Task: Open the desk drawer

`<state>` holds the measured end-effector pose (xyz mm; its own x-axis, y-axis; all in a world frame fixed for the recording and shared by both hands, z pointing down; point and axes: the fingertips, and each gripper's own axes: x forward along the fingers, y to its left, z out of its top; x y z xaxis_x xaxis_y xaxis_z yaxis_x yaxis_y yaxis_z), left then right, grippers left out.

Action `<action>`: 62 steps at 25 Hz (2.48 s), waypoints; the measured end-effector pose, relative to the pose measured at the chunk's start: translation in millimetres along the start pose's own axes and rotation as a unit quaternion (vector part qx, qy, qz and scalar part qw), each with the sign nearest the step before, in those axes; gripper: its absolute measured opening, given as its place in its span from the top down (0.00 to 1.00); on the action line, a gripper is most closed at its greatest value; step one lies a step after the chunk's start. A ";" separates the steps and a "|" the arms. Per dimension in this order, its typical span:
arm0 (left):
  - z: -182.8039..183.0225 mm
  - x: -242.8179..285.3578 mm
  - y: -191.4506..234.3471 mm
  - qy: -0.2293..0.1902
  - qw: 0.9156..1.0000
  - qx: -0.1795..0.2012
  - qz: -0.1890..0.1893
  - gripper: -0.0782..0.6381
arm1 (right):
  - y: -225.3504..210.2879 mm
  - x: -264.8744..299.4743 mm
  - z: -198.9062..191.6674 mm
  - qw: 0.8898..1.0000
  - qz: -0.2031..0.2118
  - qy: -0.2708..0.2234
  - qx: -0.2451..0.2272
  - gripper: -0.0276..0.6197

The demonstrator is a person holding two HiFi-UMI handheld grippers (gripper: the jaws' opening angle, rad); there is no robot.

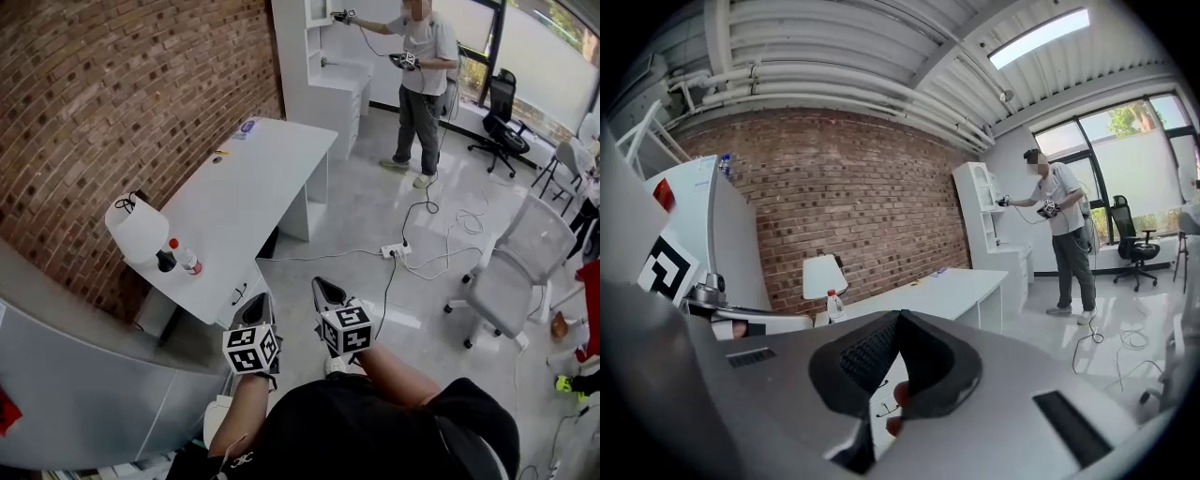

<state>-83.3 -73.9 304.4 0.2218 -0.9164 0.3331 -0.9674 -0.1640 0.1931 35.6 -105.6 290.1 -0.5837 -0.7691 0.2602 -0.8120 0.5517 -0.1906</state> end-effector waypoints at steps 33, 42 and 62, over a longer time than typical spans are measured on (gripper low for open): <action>-60.4 140.3 26.2 0.108 0.993 -0.042 0.018 0.89 | -78.0 125.8 -78.5 0.978 0.092 0.127 0.139 0.97; -136.9 176.1 57.5 0.145 0.988 -0.056 0.007 0.89 | -76.3 153.0 -162.9 0.969 0.081 0.163 0.166 0.97; -330.9 231.9 200.5 0.211 0.976 -0.045 0.036 0.89 | -29.0 305.1 -461.3 0.847 0.110 0.228 0.468 0.97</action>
<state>-185.4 -198.5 725.7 0.2023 -0.6899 0.6951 -0.9720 -0.0548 0.2285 -120.3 -207.5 811.7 -0.8338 -0.3592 0.4192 -0.4507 0.0044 -0.8927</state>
